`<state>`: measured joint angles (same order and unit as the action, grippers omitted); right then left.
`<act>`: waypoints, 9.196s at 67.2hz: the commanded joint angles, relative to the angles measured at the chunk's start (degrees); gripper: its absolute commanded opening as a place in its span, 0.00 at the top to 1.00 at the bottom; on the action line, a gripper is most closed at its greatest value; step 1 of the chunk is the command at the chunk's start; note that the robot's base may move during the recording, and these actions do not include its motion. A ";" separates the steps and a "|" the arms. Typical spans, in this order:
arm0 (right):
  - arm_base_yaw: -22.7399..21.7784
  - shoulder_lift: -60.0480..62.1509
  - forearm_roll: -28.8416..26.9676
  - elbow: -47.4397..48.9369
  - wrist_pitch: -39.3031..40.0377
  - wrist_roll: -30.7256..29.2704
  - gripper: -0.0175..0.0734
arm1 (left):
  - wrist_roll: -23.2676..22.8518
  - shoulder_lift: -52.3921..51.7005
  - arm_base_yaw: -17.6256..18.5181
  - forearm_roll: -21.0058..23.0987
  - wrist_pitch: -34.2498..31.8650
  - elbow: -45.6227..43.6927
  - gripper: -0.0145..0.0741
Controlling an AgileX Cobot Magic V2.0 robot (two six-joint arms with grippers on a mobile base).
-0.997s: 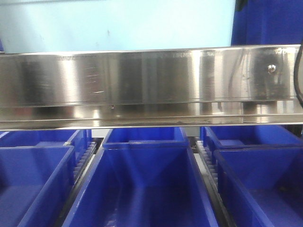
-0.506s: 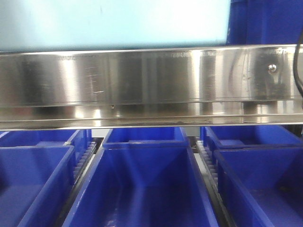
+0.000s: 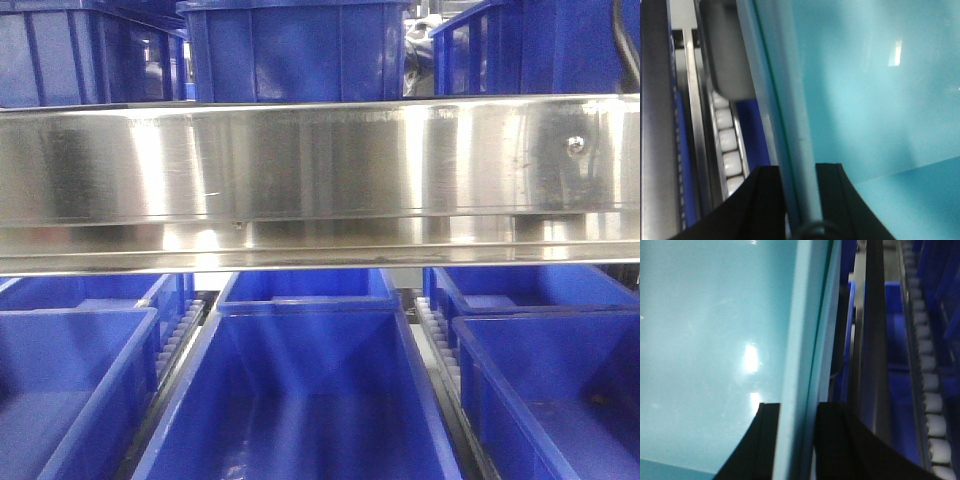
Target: Move two blue bins to right shelf middle
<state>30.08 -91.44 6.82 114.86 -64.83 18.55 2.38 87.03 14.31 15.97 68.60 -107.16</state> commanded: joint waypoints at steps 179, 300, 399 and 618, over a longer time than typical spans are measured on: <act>0.33 0.68 -2.17 1.70 5.35 0.05 0.99 | 1.56 -1.77 0.78 9.88 -5.53 -1.75 0.96; 0.33 0.68 -2.17 1.70 5.35 0.05 0.99 | 1.56 -1.77 0.78 9.17 -8.22 -1.75 0.96; 0.33 0.68 -2.17 1.70 5.35 0.05 0.99 | 1.56 -1.77 0.78 9.05 -8.42 -1.75 0.96; 0.33 0.68 -2.17 1.70 8.35 0.05 0.99 | 1.56 -1.77 0.78 8.81 -29.11 -1.75 0.96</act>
<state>29.87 -91.32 8.28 115.69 -61.16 20.26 4.08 86.81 14.27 18.81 45.90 -107.65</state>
